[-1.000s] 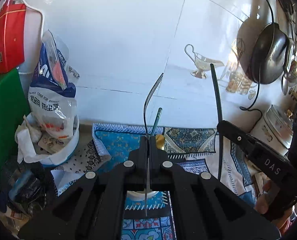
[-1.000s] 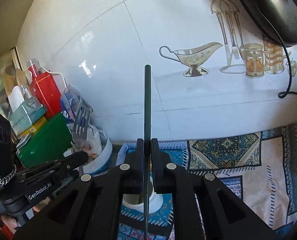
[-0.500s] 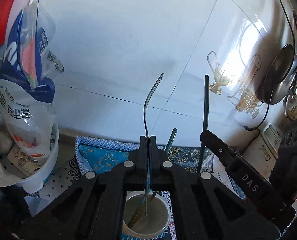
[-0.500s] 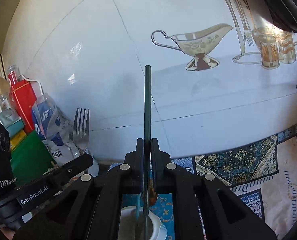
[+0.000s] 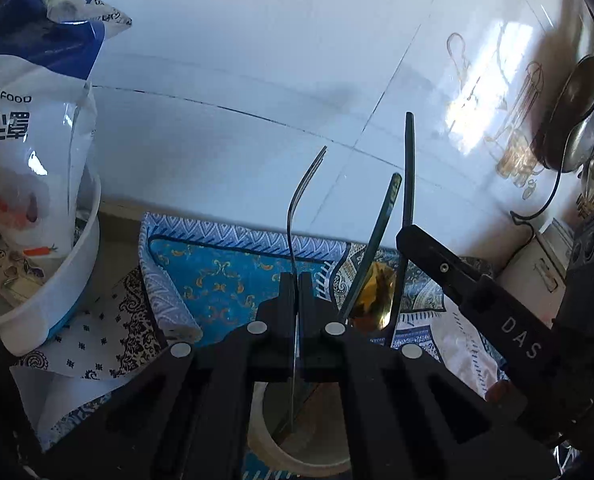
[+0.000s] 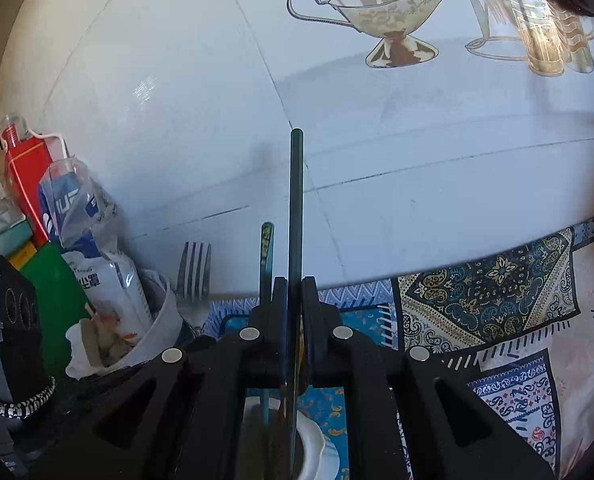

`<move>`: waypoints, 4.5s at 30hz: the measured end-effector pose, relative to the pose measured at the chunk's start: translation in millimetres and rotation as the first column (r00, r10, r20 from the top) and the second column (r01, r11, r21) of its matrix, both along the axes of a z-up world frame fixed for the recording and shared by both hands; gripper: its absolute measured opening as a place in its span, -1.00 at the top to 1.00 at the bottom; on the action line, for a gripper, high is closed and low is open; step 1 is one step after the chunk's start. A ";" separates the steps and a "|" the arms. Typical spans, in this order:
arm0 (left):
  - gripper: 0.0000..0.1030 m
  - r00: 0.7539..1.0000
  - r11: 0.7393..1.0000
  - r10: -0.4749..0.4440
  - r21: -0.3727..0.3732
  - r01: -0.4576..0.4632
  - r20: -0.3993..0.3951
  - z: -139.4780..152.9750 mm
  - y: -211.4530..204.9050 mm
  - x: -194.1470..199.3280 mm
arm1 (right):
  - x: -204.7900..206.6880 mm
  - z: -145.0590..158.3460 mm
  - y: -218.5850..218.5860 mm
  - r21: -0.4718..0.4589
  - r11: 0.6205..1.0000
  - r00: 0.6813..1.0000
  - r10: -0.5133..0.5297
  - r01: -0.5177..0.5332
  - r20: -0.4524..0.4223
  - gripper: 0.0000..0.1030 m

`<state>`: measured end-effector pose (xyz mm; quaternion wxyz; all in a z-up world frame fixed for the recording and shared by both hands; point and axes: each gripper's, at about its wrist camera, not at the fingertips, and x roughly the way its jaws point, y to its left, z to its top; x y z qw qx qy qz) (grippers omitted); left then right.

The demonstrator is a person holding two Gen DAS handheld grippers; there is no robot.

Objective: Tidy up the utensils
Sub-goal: 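Insert the fork into the white cup with the left tool while the right tool inserts the chopstick, then move both tools back over the remaining utensils on the cloth, then grasp a brown chopstick with the left tool while the right tool grasps a pink chopstick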

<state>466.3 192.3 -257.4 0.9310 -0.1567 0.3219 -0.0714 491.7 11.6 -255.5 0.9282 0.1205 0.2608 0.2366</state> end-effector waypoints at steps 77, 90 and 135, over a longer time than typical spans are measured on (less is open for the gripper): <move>0.46 0.836 0.913 -0.196 0.214 0.346 -0.512 -86.7 -222.9 -79.6 | -141.8 -94.2 -219.8 -0.297 0.954 0.803 -0.142 -0.046 -0.579 0.48; 0.65 0.820 0.899 -0.204 0.230 0.373 -0.535 -98.0 -233.2 -50.0 | -118.6 -111.6 -202.4 -0.281 0.959 0.777 -0.157 -0.026 -0.610 0.48; 0.92 0.736 0.839 -0.293 0.205 0.505 -0.611 -76.6 -206.2 -67.3 | -118.1 -80.2 -206.1 -0.321 0.943 0.834 -0.108 -0.085 -0.540 0.99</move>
